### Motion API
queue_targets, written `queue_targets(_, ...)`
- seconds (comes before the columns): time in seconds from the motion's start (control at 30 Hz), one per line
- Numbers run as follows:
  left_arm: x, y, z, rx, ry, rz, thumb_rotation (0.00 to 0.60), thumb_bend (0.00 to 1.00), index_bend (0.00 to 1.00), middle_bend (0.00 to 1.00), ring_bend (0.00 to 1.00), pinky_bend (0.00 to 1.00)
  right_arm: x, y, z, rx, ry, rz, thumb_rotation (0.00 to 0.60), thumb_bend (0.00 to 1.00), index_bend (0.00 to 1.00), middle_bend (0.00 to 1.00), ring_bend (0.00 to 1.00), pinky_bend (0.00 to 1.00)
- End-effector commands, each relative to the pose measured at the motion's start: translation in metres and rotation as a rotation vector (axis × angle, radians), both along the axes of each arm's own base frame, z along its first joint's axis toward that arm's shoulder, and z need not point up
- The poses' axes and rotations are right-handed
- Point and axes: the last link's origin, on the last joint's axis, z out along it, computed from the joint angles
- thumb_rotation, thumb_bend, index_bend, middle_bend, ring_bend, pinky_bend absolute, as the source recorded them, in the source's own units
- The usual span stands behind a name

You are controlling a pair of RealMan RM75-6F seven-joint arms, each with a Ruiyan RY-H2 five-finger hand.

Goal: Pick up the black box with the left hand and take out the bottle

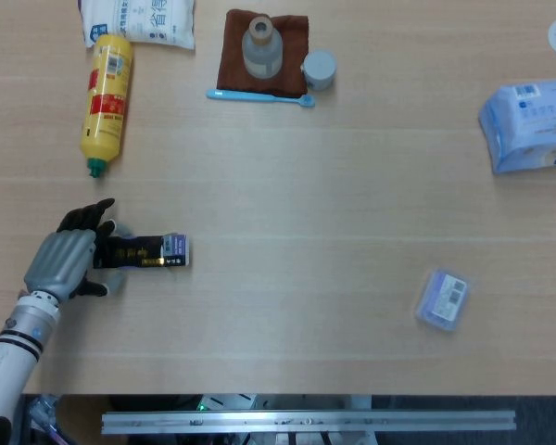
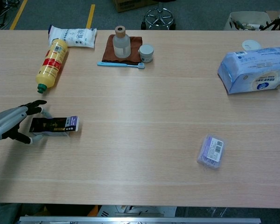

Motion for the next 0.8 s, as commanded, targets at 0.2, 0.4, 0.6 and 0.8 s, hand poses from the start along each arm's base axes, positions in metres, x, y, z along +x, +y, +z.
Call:
queue_targets(0.2, 0.002, 0.000, -0.001, 0.020, -0.023, -0.020, 0.600, 0.30, 0.35, 0.00, 0.00, 0.00, 0.000, 0.000, -0.001, 0.004, -0.002, 0.000, 0.600, 0.07, 0.28, 0.26, 0.18, 0.36)
queue_targets(0.4, 0.002, 0.001, 0.001, 0.030, -0.022, -0.034, 0.600, 0.30, 0.38, 0.00, 0.00, 0.00, 0.000, 0.000, -0.001, 0.003, -0.003, -0.001, 0.600, 0.07, 0.28, 0.26, 0.18, 0.36)
queue_targets(0.6, 0.004, 0.003, 0.010, 0.074, 0.081, -0.135, 0.600, 0.30, 0.38, 0.00, 0.00, 0.00, 0.000, 0.000, 0.000, 0.001, -0.005, 0.000, 0.600, 0.07, 0.28, 0.26, 0.18, 0.36)
queue_targets(0.8, 0.010, 0.005, 0.027, 0.136, 0.216, -0.258, 0.600, 0.30, 0.38, 0.00, 0.00, 0.00, 0.000, 0.000, 0.000, -0.001, -0.006, 0.002, 0.600, 0.07, 0.28, 0.26, 0.18, 0.36)
